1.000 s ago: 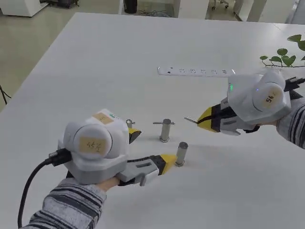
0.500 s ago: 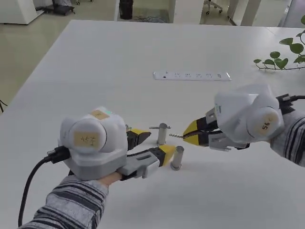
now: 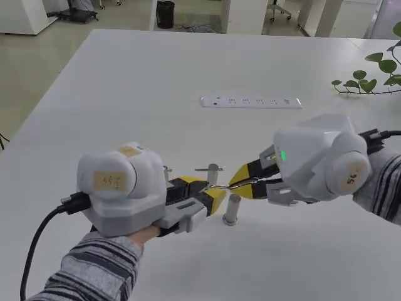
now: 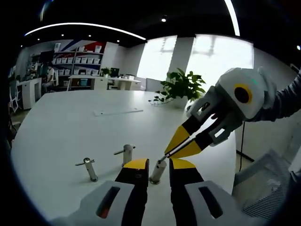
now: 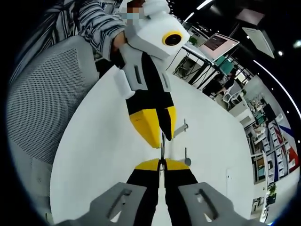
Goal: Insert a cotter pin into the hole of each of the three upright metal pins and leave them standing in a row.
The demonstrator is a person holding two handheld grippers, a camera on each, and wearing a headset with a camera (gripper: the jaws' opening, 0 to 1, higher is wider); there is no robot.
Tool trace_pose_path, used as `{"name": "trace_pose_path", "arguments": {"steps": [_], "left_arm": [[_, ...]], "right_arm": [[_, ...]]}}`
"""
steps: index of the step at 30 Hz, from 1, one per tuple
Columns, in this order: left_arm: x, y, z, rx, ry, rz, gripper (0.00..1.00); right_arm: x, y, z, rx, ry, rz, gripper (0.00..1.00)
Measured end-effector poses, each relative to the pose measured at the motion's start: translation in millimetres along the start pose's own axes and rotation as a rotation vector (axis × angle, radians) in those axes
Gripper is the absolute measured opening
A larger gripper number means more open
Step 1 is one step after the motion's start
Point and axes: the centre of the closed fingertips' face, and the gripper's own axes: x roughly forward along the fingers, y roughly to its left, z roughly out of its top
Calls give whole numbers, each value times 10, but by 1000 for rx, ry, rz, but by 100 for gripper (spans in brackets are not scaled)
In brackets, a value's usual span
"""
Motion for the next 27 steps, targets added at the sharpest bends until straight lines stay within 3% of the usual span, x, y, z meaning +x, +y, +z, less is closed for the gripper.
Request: {"name": "trace_pose_path", "arguments": {"steps": [8, 15, 27], "left_arm": [[-2, -36, 16, -19, -7, -25, 1], [-2, -98, 21, -50, -11, -60, 0], [-28, -174, -11, 142, 5, -91, 0]], "right_arm": [[19, 21, 39, -13, -3, -2, 0], [16, 12, 36, -2, 3, -11, 0], [7, 59, -7, 69, 15, 13, 0]]}}
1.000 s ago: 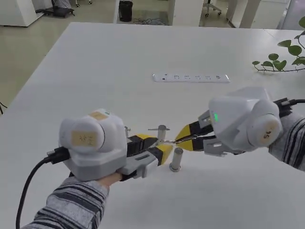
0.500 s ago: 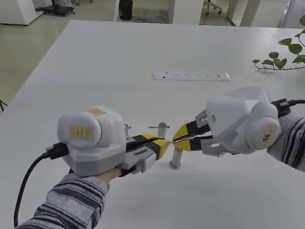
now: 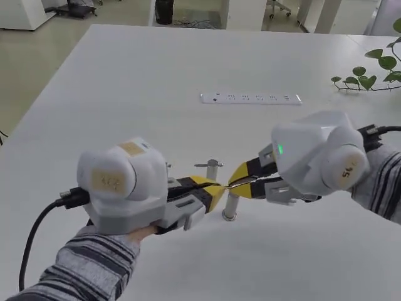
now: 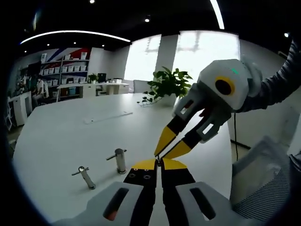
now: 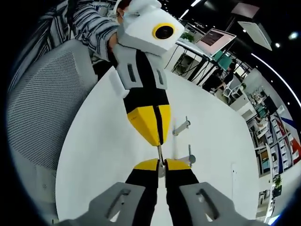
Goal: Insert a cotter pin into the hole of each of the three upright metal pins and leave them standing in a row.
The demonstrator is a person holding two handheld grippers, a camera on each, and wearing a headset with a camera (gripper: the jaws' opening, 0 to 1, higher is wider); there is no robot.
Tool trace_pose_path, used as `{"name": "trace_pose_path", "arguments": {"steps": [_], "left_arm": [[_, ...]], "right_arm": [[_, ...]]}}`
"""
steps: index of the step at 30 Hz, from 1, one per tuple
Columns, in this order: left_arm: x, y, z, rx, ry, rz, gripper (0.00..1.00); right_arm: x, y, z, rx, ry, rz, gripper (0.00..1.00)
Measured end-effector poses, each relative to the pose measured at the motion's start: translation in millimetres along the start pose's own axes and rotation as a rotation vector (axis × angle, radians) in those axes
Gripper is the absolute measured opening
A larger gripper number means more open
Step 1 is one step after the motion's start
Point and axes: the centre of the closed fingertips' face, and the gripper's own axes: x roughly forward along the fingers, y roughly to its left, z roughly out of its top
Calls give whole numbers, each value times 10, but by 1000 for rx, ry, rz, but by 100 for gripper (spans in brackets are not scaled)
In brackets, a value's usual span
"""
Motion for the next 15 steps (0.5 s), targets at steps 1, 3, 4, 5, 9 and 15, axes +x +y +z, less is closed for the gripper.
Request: {"name": "trace_pose_path", "arguments": {"steps": [1, 3, 4, 5, 9, 15], "left_arm": [[-1, -7, -1, 15, 2, -4, 0], [-9, -39, 5, 61, 2, -20, 0], [-12, -52, 7, 72, 1, -25, 0], [-15, -66, 4, 90, 3, -33, 0], [-26, -108, -18, 133, 17, -61, 0], [-28, -109, -43, 151, 35, -66, 0]], "right_arm": [[0, 7, -8, 7, 1, 4, 0], [3, 27, -27, 25, 4, 16, 0], [5, 35, -39, 29, 7, 20, 0], [8, 47, -46, 32, 8, 26, 0], [14, 96, -45, 34, 5, 45, 0], [12, 130, -43, 17, 10, 60, 0]]}}
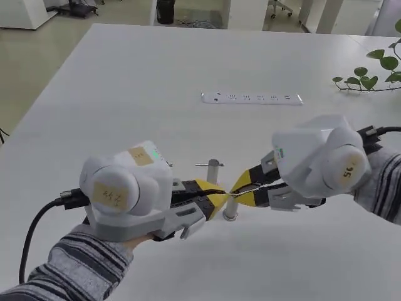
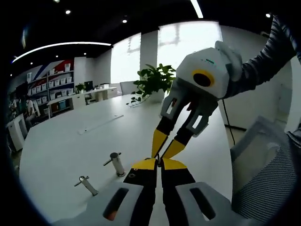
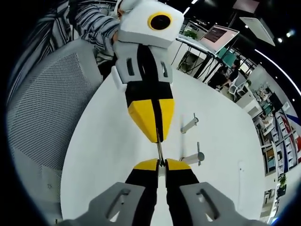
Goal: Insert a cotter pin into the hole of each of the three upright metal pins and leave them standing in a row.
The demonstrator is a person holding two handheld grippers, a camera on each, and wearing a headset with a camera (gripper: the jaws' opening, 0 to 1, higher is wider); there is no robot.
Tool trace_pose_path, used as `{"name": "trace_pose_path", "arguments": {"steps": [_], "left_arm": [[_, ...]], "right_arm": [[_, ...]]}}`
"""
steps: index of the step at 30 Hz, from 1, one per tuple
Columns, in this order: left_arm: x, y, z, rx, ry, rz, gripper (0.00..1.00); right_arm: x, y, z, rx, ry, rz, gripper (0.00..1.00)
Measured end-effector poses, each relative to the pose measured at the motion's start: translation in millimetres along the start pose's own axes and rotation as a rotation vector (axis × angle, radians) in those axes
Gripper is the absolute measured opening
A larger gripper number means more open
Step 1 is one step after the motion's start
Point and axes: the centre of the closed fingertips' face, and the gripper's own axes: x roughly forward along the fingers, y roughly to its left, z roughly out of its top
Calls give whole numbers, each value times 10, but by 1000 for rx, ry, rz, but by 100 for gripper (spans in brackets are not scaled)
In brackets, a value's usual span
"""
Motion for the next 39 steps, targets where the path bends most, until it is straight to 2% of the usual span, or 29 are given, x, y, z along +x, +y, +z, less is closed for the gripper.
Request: {"name": "trace_pose_path", "arguments": {"steps": [4, 9, 16, 22, 26, 39], "left_arm": [[5, 30, -31, -4, 13, 17, 0], [17, 61, -51, 18, 25, 41, 1], [54, 86, -91, 20, 40, 62, 13], [125, 117, -137, 62, 58, 101, 20], [193, 133, -199, 68, 77, 119, 21], [438, 211, -348, 31, 123, 174, 23]], "right_arm": [[-8, -15, -5, -11, 5, -4, 0], [-16, -20, -20, -32, 16, -10, 0], [-40, -56, -96, -43, 43, -30, 0], [-78, -95, -279, -37, 93, -46, 0], [-98, -112, -395, -28, 124, -54, 0], [-73, -125, -777, 10, 215, -50, 0]]}}
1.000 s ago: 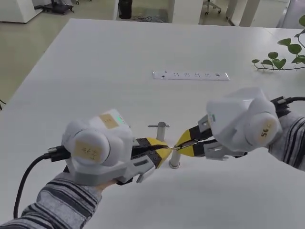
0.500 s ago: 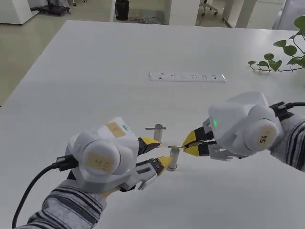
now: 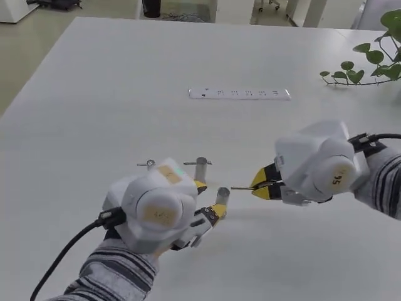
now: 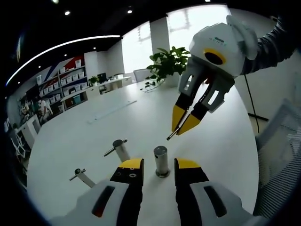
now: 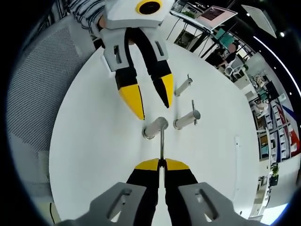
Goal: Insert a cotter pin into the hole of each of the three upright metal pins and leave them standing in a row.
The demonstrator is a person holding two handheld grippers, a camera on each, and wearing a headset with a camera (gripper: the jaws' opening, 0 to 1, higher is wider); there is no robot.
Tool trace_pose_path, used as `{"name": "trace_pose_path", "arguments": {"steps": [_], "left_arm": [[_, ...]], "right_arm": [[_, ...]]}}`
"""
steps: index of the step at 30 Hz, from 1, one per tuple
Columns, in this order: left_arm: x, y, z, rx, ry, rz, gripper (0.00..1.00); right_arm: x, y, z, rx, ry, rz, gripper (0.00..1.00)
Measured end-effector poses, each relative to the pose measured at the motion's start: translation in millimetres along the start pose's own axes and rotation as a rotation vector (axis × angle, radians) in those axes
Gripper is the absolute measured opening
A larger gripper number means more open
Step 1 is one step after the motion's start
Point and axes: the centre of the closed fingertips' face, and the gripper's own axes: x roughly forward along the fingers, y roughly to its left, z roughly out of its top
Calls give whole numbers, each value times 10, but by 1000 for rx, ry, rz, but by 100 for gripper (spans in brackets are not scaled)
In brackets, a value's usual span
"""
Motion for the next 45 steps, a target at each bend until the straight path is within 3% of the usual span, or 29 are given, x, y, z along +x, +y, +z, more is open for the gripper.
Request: {"name": "trace_pose_path", "arguments": {"steps": [17, 27, 45], "left_arm": [[320, -34, -249, -29, 80, 38, 18], [372, -50, -247, -55, 65, 38, 10], [388, -51, -277, -69, 28, 27, 9]], "right_arm": [[164, 48, -133, 19, 43, 42, 0], [170, 41, -67, 26, 30, 43, 0], [92, 25, -32, 2, 53, 51, 0]]}}
